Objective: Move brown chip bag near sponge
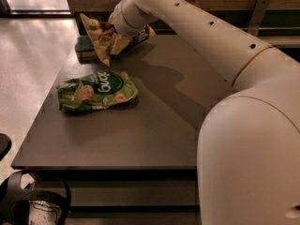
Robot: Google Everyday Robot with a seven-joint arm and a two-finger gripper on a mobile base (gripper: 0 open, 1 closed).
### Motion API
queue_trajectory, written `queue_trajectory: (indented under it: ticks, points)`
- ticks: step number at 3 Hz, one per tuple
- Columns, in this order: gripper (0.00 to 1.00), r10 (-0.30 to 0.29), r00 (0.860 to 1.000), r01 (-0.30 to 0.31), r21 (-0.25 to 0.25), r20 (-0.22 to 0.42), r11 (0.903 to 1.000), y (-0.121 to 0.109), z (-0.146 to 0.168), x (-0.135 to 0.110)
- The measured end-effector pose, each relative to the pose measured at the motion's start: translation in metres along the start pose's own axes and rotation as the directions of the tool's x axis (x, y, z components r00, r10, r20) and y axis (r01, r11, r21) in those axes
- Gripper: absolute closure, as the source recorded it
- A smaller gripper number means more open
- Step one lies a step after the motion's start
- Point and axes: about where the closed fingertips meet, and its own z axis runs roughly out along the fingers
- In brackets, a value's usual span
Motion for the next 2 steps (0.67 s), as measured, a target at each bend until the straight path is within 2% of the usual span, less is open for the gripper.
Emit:
queue_trajectory:
  ticks: [1,2]
  points:
    - [0.10,0.000,1.000,0.000,-0.006,0.002,1.0000,0.0022,0.0035,-0.0010]
    - [0.00,-0.001,1.000,0.001,-0.009,0.003,1.0000,0.0035,0.0055,-0.0017]
